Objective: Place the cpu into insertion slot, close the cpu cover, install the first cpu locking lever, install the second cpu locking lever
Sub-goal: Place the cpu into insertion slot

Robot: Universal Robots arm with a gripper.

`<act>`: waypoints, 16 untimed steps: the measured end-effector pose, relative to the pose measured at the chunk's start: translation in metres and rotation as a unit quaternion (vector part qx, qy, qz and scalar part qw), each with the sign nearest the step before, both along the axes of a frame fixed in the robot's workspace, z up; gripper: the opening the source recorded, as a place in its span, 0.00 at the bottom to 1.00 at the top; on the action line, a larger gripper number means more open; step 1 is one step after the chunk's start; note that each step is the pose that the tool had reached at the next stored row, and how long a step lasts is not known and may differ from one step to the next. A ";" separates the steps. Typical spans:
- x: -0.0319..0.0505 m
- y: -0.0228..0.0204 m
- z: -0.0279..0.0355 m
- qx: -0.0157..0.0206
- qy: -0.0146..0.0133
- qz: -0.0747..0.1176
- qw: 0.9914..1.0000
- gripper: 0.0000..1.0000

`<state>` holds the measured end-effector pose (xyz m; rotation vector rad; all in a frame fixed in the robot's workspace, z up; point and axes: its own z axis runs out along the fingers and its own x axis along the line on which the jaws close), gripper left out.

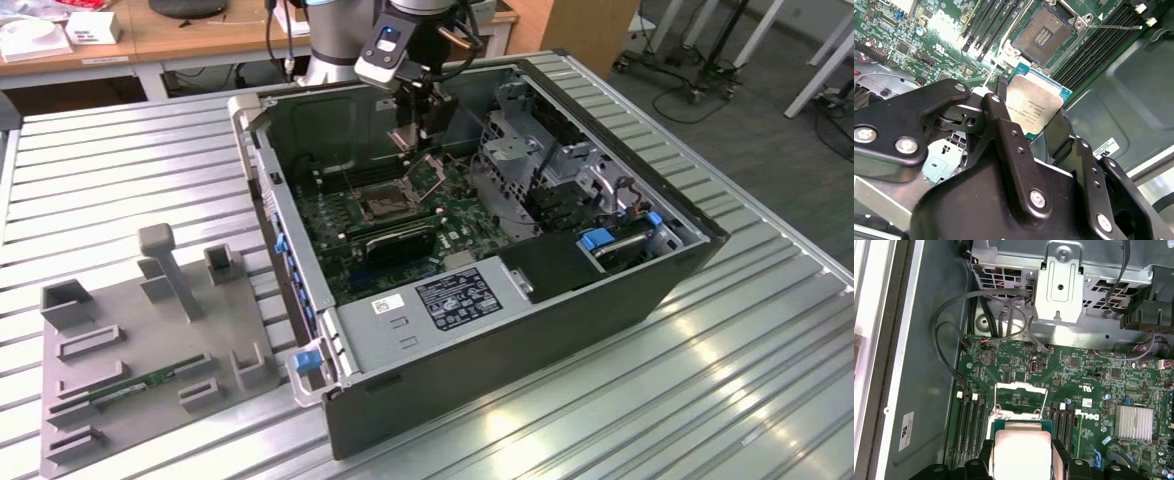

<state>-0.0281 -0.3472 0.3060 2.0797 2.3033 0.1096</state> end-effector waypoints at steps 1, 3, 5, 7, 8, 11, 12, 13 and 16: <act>0.0000 0.0000 -0.0001 0.000 0.000 -0.002 1.000 0.55; 0.0001 0.0000 -0.0006 0.000 0.000 -0.012 1.000 0.55; 0.0000 0.0000 -0.0011 0.000 0.000 -0.029 1.000 0.55; 0.0001 0.0000 -0.0017 0.000 0.000 -0.047 0.999 0.55; 0.0000 0.0000 -0.0019 0.000 0.000 -0.056 0.998 0.55; 0.0000 -0.0001 -0.0023 0.000 0.000 -0.078 0.997 0.55; 0.0000 -0.0001 -0.0023 0.000 0.000 -0.080 0.997 0.55; 0.0000 0.0000 -0.0023 0.000 0.000 -0.080 0.997 0.55; 0.0000 0.0000 -0.0023 0.000 0.000 -0.080 0.997 0.55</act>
